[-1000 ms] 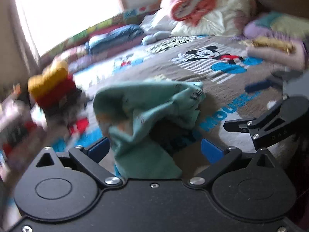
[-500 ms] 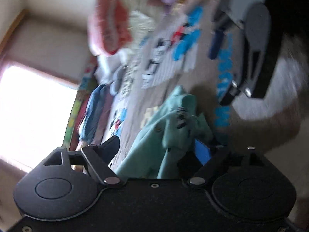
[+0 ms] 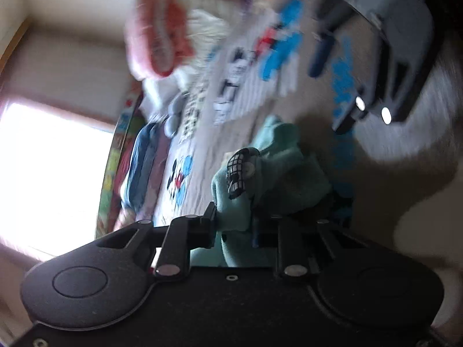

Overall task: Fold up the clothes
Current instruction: 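Grasp the sweatshirt with the left gripper while the right gripper grasps another edge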

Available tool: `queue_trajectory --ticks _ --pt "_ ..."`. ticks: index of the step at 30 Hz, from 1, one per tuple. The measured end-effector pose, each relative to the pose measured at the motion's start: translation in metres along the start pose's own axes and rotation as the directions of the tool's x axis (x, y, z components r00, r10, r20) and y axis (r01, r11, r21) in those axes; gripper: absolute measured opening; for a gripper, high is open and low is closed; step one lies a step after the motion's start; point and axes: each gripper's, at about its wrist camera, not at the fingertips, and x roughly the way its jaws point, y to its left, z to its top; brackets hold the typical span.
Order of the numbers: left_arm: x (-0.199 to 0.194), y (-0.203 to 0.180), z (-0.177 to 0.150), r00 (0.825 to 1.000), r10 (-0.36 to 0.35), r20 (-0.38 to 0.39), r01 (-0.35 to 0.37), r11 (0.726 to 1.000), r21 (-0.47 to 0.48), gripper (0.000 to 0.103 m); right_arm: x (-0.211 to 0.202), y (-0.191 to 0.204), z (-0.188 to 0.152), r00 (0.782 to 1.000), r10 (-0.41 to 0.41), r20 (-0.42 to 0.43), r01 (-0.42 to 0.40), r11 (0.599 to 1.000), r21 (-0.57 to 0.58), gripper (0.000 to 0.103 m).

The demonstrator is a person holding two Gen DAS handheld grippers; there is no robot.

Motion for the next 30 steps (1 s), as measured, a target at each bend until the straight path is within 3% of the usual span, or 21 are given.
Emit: queue_trajectory --ticks 5,7,14,21,23,26,27,30 --pt "-0.029 0.029 -0.010 0.999 0.031 0.042 -0.024 0.985 -0.173 0.020 -0.011 0.007 0.002 0.993 -0.086 0.086 0.092 0.993 -0.073 0.070" --pt "-0.042 0.037 -0.013 0.998 0.038 0.059 -0.024 0.975 -0.221 0.020 -0.014 0.011 0.002 0.987 -0.113 0.119 0.125 0.987 -0.105 0.075" --pt "-0.076 0.044 -0.020 0.992 0.073 0.100 -0.041 0.956 -0.289 0.020 -0.011 0.051 -0.002 0.966 -0.159 0.202 0.216 0.927 -0.308 0.085" --pt "-0.112 0.046 -0.024 0.984 0.119 0.133 -0.073 0.948 -0.310 0.020 -0.017 0.058 0.003 0.943 -0.166 0.289 0.259 0.910 -0.325 0.084" --pt "-0.116 0.049 -0.024 0.982 0.133 0.137 -0.083 0.943 -0.321 0.020 -0.018 0.061 0.003 0.947 -0.134 0.291 0.232 0.914 -0.334 0.077" --pt "-0.124 0.051 -0.025 0.978 0.159 0.134 -0.106 0.937 -0.334 0.020 -0.018 0.064 0.004 0.963 -0.067 0.261 0.156 0.928 -0.339 0.040" --pt "-0.127 0.052 -0.026 0.976 0.173 0.131 -0.119 0.932 -0.342 0.020 -0.020 0.064 0.006 0.965 -0.047 0.259 0.133 0.935 -0.328 0.020" --pt "-0.135 0.060 -0.028 0.969 0.212 0.125 -0.153 0.916 -0.370 0.020 -0.040 0.062 0.015 0.950 -0.046 0.308 0.138 0.950 -0.281 0.016"
